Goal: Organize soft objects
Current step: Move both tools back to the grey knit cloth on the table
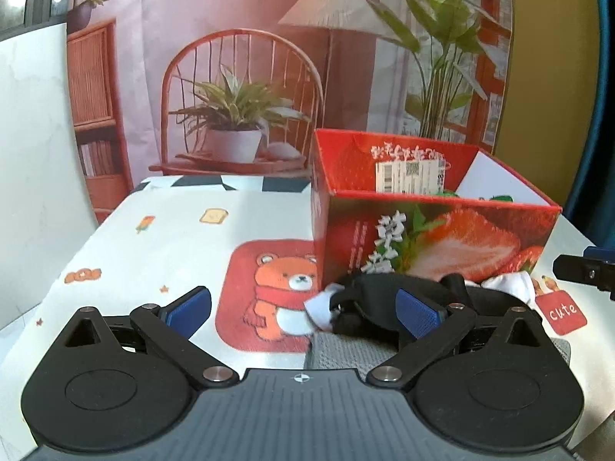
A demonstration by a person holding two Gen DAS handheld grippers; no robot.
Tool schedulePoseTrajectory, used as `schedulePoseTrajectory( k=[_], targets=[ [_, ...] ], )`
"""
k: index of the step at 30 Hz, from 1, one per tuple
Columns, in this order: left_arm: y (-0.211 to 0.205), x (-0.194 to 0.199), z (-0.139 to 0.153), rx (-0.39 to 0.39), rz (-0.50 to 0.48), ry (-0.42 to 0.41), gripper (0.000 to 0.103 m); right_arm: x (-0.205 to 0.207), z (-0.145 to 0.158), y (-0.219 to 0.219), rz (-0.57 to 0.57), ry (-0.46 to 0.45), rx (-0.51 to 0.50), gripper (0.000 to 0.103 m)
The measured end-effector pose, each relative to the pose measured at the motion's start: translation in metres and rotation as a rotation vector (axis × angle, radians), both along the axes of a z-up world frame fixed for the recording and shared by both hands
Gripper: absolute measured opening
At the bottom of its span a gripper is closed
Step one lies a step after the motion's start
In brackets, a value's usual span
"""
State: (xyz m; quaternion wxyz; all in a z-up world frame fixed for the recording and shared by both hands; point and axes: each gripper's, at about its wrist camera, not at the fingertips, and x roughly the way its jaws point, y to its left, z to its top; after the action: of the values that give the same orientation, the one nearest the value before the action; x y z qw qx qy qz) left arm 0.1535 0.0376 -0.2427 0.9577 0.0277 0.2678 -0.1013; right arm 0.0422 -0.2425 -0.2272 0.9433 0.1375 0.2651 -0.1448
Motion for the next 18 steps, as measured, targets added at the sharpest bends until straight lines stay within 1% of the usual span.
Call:
schedulePoseTrajectory(
  k=[7, 11, 14, 18],
  targets=[
    [-0.01, -0.007, -0.014, 0.009, -0.011, 0.016, 0.103, -0.014, -0.02, 0.007, -0.031, 0.047, -0.018, 0.103],
    [-0.012, -0.01, -0.021, 0.018, -0.009, 0.027, 0.103, -0.026, -0.03, 0.009, -0.063, 0.043, -0.018, 0.103],
    [-0.011, -0.014, -0.025, 0.009, -0.009, 0.032, 0.103, -0.033, -0.036, 0.013, -0.072, 0.048, -0.047, 0.103],
    [-0.012, -0.017, -0.033, 0.023, -0.03, 0.046, 0.103, -0.039, -0.045, 0.019, -0.067, 0.088, -0.062, 0.103]
  ],
)
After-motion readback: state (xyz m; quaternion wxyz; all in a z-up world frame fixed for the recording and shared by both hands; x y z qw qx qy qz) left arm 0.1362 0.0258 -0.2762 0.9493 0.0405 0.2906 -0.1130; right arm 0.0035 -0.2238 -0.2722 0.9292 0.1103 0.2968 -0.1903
